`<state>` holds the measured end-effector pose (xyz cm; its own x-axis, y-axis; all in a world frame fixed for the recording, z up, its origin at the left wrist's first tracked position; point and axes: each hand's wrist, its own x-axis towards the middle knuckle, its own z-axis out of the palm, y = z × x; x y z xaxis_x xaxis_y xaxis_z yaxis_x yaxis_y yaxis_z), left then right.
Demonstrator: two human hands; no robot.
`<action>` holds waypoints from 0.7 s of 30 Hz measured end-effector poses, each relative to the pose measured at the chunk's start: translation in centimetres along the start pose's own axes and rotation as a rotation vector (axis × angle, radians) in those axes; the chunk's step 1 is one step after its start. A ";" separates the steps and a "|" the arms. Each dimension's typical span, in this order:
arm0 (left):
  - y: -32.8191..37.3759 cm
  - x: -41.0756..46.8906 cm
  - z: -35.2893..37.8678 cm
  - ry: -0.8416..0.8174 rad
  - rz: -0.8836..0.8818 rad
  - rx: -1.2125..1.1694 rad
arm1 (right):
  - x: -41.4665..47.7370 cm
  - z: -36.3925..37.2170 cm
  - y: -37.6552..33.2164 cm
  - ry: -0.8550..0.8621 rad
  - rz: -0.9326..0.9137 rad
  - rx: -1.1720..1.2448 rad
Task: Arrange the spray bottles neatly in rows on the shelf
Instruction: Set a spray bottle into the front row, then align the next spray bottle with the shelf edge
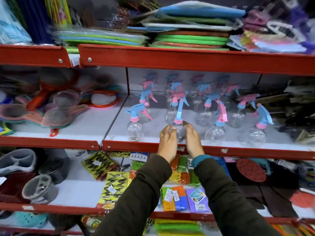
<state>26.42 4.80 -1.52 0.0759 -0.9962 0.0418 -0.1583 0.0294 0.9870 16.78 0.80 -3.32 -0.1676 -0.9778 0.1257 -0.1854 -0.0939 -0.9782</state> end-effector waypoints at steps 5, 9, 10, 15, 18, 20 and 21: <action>0.1 1.2 1.0 0.008 -0.045 -0.033 | -0.8 -0.8 0.4 -0.007 -0.023 0.012; -0.6 3.8 0.5 0.024 -0.087 -0.114 | -1.7 -1.6 0.8 0.015 -0.076 -0.075; -1.7 5.0 0.5 0.030 -0.100 -0.133 | -1.9 -1.9 0.8 0.015 -0.094 -0.104; -6.4 9.4 0.9 0.008 -0.134 -0.181 | -2.2 -2.5 0.7 0.020 -0.130 -0.164; -6.2 9.2 1.0 -0.003 -0.149 -0.200 | -2.3 -2.5 0.6 0.022 -0.132 -0.173; -5.9 9.0 1.0 -0.014 -0.143 -0.210 | -2.4 -2.5 0.5 0.016 -0.127 -0.179; -5.4 8.6 1.0 -0.015 -0.138 -0.217 | -2.4 -2.6 0.6 0.013 -0.128 -0.181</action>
<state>27.00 -4.04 -6.69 0.0671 -0.9931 -0.0961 0.0679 -0.0915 0.9935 14.60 3.62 -3.75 -0.1435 -0.9576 0.2499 -0.3770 -0.1806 -0.9084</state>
